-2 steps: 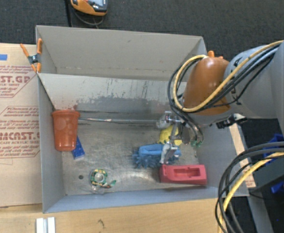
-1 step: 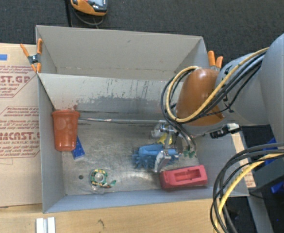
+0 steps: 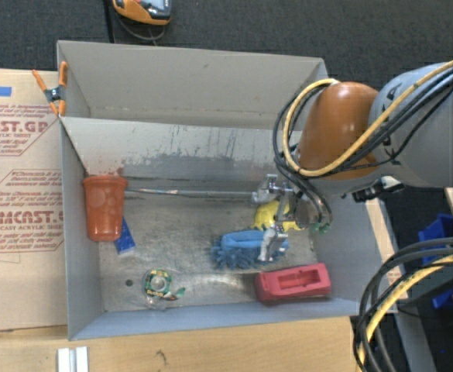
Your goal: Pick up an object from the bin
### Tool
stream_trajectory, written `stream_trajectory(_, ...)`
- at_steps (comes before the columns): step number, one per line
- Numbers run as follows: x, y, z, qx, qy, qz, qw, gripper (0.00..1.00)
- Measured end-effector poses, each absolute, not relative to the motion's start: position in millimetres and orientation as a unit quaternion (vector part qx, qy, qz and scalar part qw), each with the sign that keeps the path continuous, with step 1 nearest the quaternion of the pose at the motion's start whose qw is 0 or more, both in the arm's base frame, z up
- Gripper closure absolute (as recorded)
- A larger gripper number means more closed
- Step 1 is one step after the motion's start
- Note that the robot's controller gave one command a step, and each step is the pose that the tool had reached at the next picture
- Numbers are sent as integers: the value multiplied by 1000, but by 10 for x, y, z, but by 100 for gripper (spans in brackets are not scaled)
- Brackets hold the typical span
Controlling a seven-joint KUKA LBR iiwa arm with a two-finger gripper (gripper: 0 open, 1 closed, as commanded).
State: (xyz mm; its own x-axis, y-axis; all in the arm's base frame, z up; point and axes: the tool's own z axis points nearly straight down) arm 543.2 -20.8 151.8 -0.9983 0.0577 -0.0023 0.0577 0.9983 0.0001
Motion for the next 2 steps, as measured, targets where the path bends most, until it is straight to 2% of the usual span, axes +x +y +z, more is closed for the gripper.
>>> stream_trajectory(1,5434,-149,1435,47,999,0,8,0)
stream_trajectory(2,5370,-28,741,-20,1000,0,-3,100)
